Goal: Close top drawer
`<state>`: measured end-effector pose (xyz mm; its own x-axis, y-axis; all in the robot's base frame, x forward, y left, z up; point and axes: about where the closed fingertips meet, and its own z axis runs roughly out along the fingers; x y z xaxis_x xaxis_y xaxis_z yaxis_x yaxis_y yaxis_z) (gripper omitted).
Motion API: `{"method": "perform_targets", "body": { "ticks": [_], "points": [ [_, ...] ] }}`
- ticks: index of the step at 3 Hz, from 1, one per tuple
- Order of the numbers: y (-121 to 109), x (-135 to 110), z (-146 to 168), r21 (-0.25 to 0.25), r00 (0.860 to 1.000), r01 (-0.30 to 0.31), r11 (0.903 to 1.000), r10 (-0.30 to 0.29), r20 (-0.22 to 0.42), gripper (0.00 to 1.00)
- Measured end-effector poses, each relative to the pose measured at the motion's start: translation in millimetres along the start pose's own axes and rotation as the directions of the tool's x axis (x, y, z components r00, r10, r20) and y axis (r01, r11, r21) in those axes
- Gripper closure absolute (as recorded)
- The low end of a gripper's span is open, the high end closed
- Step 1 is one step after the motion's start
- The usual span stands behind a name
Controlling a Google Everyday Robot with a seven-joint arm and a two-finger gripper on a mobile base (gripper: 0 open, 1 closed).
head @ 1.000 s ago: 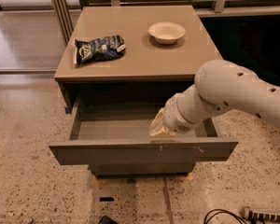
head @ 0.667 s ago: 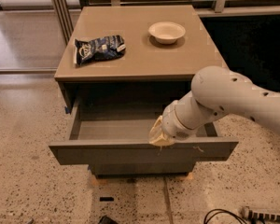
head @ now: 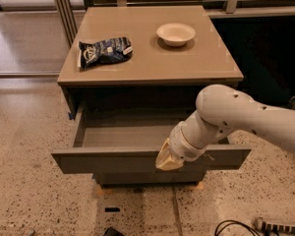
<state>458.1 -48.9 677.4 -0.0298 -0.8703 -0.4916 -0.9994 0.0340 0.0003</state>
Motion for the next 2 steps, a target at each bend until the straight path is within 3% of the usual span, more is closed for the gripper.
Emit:
{"method": "perform_targets", "body": {
  "ticks": [1, 2],
  "points": [
    [-0.2, 16.2, 10.7, 0.012, 0.998, -0.007, 0.9999, 0.008, -0.067, 1.0],
    [-0.4, 16.3, 10.7, 0.012, 0.998, -0.007, 0.9999, 0.008, -0.067, 1.0]
  ]
}}
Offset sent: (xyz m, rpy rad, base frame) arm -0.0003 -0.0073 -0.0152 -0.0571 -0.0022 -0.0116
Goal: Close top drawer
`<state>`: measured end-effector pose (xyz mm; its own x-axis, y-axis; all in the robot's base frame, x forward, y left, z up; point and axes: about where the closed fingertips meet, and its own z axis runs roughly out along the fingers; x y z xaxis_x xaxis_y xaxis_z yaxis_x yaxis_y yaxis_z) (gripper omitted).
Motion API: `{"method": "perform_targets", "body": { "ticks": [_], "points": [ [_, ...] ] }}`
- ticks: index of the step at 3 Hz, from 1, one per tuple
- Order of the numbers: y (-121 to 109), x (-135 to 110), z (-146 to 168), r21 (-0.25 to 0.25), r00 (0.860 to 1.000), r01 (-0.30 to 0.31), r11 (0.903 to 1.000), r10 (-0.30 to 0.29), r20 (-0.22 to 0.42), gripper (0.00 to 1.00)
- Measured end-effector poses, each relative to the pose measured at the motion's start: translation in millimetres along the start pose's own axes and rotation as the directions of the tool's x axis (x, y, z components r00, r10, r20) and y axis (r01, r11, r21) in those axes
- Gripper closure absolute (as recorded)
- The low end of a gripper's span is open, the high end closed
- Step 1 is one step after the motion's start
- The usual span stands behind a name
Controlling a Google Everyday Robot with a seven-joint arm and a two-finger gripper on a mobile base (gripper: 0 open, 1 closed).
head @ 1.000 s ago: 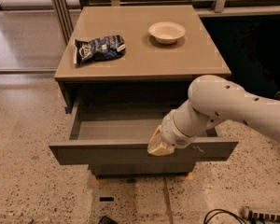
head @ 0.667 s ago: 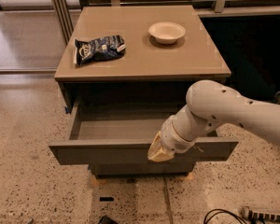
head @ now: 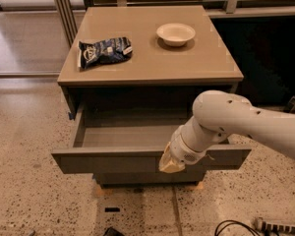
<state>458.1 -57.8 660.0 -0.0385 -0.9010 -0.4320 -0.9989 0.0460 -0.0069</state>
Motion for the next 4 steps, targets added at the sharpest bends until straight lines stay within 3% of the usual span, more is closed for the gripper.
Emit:
{"method": "perform_targets", "body": {
  "ticks": [1, 2, 3, 4],
  "points": [
    [-23.0, 4.8, -4.6, 0.051, 1.0, 0.005, 0.9987, -0.006, 0.002, 1.0],
    [-25.9, 4.5, -6.2, 0.063, 1.0, 0.007, 0.998, -0.007, 0.004, 1.0],
    [-54.6, 1.4, -21.2, 0.168, 1.0, 0.015, 0.9857, -0.018, 0.02, 1.0],
    [-83.6, -7.1, -37.2, 0.264, 0.99, 0.0, 0.9645, -0.037, 0.135, 1.0]
  ]
}}
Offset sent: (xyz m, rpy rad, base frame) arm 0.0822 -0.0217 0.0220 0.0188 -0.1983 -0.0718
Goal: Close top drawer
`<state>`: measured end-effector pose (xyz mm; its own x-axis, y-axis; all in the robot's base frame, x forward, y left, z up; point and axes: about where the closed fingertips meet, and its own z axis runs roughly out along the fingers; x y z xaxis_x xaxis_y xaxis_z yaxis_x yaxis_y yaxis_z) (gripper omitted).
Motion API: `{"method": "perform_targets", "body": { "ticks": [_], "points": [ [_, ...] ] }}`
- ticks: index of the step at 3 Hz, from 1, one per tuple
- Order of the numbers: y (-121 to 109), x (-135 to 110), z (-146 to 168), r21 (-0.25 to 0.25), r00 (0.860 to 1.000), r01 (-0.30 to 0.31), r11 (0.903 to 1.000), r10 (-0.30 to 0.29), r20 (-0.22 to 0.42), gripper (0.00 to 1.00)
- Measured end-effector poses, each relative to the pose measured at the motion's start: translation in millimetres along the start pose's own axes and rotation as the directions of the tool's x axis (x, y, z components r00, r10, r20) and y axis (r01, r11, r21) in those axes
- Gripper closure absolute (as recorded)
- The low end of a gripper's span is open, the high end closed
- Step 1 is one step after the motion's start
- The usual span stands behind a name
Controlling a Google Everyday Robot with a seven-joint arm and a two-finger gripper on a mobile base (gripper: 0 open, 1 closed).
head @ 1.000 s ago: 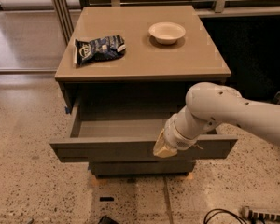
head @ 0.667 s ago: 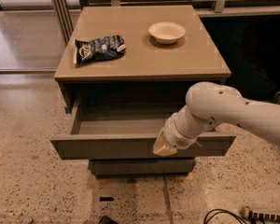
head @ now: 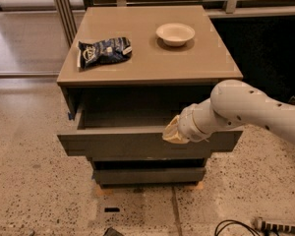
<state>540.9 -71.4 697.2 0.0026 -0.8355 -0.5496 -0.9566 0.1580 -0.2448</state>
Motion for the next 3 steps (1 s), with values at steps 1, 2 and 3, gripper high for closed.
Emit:
{"method": "perform_targets", "body": {
  "ticks": [1, 2, 3],
  "points": [
    [0.6, 1.8, -3.8, 0.006, 1.0, 0.013, 0.9999, -0.013, 0.012, 1.0],
    [2.2, 1.3, -4.9, 0.008, 1.0, 0.008, 0.9999, -0.008, 0.023, 1.0],
    [13.5, 4.0, 4.0, 0.02, 0.998, -0.013, 0.9997, 0.012, 0.068, 1.0]
  ]
}}
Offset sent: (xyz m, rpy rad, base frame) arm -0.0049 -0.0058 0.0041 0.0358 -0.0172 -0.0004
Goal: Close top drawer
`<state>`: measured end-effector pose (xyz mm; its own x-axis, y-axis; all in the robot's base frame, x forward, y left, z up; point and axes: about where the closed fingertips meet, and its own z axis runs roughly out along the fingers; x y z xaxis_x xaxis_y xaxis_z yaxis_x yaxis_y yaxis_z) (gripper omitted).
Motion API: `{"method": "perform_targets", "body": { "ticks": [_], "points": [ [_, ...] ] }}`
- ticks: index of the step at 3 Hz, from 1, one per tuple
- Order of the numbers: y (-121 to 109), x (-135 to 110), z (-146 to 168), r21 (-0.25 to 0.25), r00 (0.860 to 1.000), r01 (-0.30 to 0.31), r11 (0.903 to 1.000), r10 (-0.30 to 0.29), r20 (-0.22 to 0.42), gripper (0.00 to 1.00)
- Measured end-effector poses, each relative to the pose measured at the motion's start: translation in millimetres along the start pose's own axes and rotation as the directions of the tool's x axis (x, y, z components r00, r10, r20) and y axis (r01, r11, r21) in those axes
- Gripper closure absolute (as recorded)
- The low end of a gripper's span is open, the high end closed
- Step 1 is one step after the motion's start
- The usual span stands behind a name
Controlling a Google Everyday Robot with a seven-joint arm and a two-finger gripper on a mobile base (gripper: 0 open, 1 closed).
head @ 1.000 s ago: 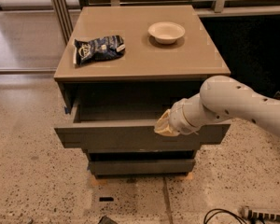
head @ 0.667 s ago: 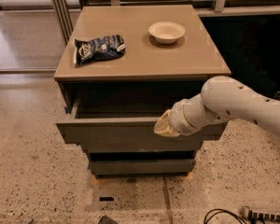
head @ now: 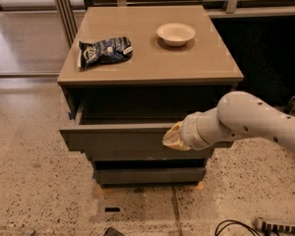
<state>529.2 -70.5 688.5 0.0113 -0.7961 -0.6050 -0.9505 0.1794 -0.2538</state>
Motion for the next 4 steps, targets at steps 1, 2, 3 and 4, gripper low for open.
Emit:
{"method": "perform_targets", "body": {
  "ticks": [1, 2, 3, 4],
  "points": [
    [-11.5, 13.3, 10.3, 0.053, 1.0, 0.006, 0.9986, -0.006, -0.01, 1.0],
    [-40.6, 28.3, 6.2, 0.133, 0.998, 0.03, 0.9906, -0.023, -0.052, 1.0],
    [-53.4, 33.8, 2.9, 0.163, 0.997, 0.04, 0.9858, -0.028, -0.076, 1.0],
    [-69.2, 36.0, -1.0, 0.174, 0.993, 0.06, 0.983, -0.042, -0.108, 1.0]
  ]
}}
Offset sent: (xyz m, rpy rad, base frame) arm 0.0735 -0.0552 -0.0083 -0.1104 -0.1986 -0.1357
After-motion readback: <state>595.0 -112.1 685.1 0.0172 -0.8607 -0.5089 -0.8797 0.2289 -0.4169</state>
